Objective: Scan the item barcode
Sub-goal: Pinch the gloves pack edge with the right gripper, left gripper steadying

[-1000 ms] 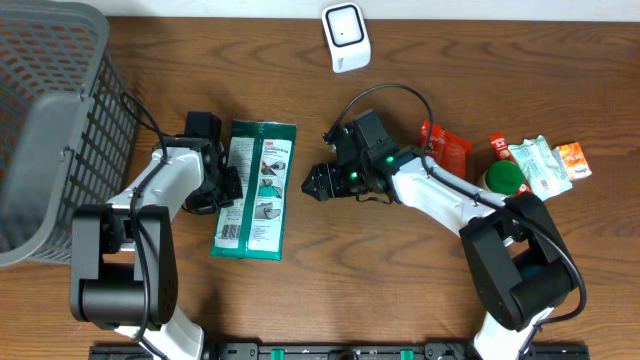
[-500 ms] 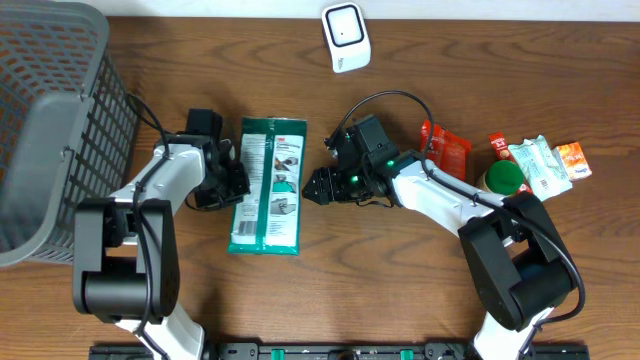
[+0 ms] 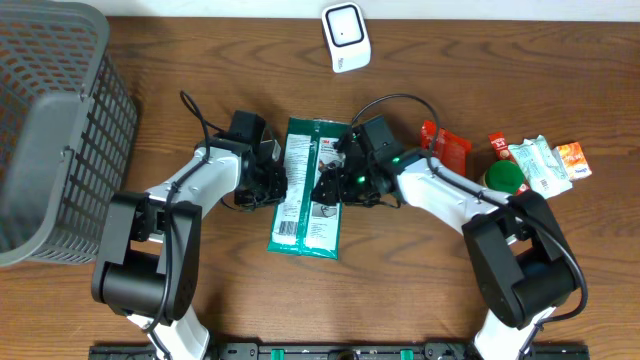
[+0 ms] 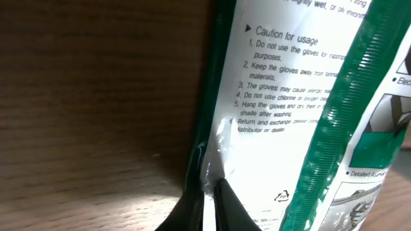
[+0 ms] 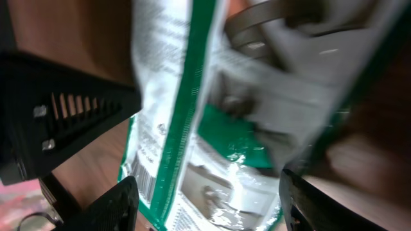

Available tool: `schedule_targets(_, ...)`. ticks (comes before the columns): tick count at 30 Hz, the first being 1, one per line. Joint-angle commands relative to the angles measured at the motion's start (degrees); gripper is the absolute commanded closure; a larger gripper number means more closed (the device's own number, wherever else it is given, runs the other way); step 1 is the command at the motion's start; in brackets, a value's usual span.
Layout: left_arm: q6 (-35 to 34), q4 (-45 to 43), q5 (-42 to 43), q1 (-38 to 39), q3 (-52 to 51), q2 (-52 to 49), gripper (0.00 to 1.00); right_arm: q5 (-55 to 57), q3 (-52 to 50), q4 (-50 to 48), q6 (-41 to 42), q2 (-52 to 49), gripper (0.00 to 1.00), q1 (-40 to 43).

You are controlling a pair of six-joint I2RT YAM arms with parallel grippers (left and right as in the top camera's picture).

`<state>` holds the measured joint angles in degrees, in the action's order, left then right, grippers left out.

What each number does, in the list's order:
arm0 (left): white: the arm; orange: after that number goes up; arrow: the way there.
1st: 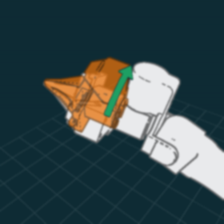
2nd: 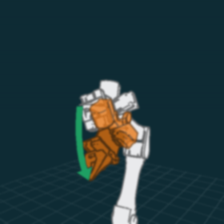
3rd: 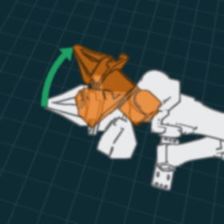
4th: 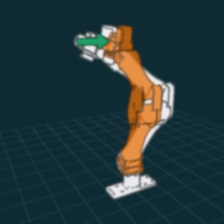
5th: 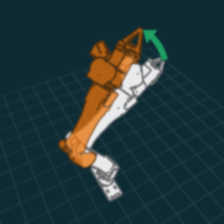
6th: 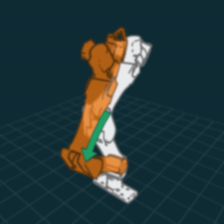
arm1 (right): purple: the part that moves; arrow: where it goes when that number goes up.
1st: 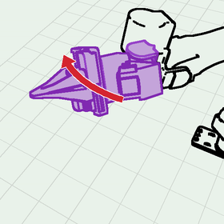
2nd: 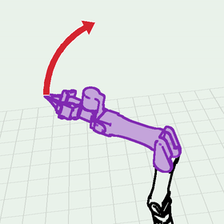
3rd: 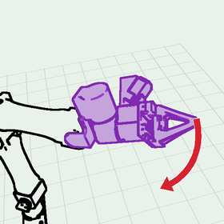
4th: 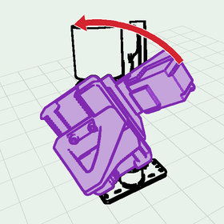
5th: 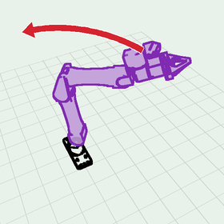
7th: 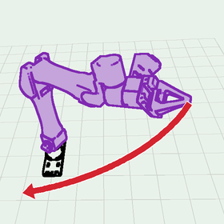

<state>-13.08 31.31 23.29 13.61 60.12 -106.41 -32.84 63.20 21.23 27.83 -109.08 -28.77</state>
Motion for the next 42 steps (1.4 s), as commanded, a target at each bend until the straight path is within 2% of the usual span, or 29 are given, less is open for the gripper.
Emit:
schedule_targets(1, 0.1, -0.3, -0.8, 0.2, -1.4, -2.2, 0.9, -0.5, -0.4, 1.2, -1.2, 0.0, 0.34, 3.5)
schedule_targets(8, 0.1, -0.8, -0.8, 0.2, -1.4, -2.2, 0.89, -0.5, -0.5, 4.7, -2.2, 0.0, 0.3, 6.4)
schedule_targets(11, 0.1, -0.8, -0.8, 0.2, -1.5, -2.2, 0.89, -0.4, -1.4, 3.7, -2.1, 0.0, 0.35, 5.9)
schedule_targets(20, 0.1, -0.8, -0.8, 0.2, -1.5, -2.2, 0.89, -3.5, -10.9, -9.7, 8.4, 0.0, 0.41, 3.1)
schedule_targets(24, 0.1, -0.8, -0.8, 0.2, -1.5, -2.2, 0.89, -5.4, -16.8, -18.4, 11.3, 0.0, 0.44, 1.6)
schedule_targets(31, 0.1, -1.1, -0.8, 0.2, -1.5, -2.2, 0.89, -5.6, -22.0, -35.2, 11.1, 0.0, 0.47, 1.4)
schedule_targets(35, 0.1, -1.2, -0.8, 0.2, -1.5, -2.2, 0.89, -5.9, -22.0, -39.3, 11.4, 0.0, 0.51, 1.3)
schedule_targets(42, 0.1, -1.5, -0.8, 0.2, -1.5, -2.2, 0.89, -6.6, -22.0, -40.5, 11.3, 0.0, 0.55, 0.5)
